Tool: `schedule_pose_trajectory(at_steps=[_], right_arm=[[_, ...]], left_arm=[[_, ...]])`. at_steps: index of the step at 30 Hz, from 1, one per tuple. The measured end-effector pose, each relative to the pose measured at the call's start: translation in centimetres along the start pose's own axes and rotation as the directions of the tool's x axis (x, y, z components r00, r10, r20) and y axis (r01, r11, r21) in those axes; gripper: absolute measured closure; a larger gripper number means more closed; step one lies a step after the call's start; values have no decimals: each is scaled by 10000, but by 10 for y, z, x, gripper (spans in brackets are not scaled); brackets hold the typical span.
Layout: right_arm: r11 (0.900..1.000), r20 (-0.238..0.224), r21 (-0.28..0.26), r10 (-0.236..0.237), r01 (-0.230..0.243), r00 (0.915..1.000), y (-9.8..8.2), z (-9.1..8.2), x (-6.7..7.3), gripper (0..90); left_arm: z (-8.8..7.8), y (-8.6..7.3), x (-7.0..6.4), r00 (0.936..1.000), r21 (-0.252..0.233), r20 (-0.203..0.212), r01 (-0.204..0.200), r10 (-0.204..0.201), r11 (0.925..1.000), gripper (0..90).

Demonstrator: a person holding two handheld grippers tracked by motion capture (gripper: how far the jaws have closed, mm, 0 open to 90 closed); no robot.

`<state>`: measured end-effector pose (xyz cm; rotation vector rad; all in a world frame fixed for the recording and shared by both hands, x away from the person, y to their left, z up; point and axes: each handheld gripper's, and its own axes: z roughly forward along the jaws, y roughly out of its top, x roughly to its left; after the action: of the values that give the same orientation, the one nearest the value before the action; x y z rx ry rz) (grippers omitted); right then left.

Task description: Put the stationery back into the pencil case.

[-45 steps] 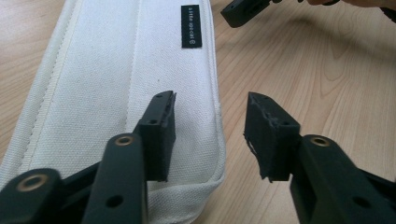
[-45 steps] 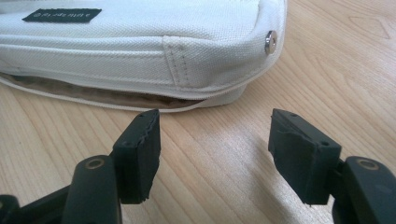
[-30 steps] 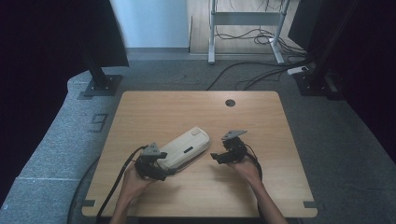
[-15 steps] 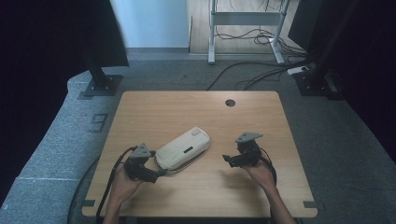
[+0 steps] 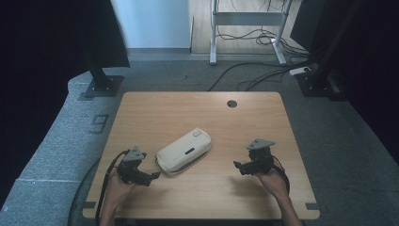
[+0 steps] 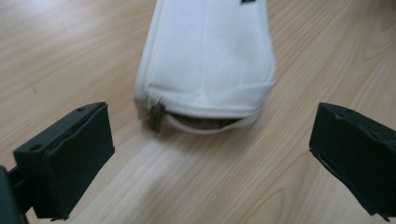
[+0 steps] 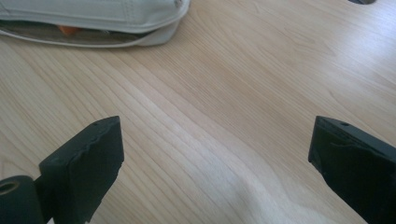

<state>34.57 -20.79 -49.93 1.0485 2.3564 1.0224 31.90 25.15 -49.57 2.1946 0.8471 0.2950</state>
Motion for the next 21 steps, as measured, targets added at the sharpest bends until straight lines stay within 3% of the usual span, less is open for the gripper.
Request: schedule_pose_trajectory(at_steps=[12,21], right_arm=[[9995,422,77,318,-321,9986,-28,-7,-8,24],[9966,523,23,818,-820,9953,-53,-3,-13,31]], left_arm=[[10,-23,11,9988,227,-366,322,-313,9992,0],[20,-37,16,9968,487,-570,588,-560,9971,0]])
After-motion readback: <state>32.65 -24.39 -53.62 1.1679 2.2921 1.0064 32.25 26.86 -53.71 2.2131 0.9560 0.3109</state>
